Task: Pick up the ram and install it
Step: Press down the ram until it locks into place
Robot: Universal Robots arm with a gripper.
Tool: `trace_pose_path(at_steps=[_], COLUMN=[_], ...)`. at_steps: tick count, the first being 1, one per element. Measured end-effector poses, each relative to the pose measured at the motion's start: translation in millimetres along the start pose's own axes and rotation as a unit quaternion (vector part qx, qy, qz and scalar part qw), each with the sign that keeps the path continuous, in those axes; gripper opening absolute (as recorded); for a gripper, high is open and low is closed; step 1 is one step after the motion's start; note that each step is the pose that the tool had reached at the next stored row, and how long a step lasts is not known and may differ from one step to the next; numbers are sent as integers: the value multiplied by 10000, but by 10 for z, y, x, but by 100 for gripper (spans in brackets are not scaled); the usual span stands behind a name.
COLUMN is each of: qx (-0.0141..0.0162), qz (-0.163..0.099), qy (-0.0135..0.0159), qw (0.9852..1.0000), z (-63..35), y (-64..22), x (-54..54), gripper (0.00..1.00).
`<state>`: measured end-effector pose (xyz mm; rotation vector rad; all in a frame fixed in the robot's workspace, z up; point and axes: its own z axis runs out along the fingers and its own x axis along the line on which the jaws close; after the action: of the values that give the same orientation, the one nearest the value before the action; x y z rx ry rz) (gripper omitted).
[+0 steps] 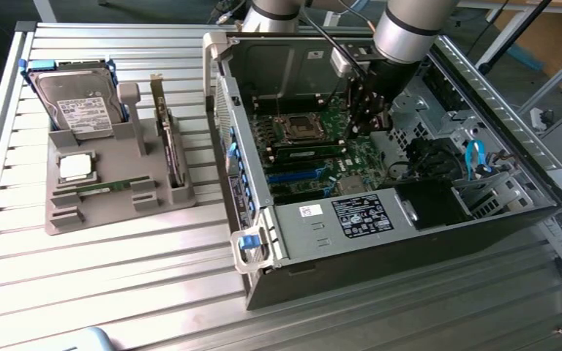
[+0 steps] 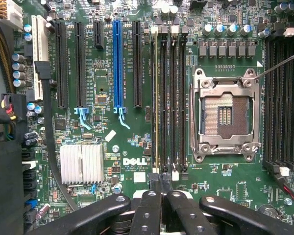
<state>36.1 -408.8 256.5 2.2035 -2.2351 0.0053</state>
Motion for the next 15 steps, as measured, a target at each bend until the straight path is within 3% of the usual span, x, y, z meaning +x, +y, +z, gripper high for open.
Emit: trace_pose_path(at_steps=[6,15], qx=[0,0], qz=[0,0], qy=[1,0], qw=[10000,10000], z=[0,0], y=[19,141], x=[1,2], gripper=[10,10])
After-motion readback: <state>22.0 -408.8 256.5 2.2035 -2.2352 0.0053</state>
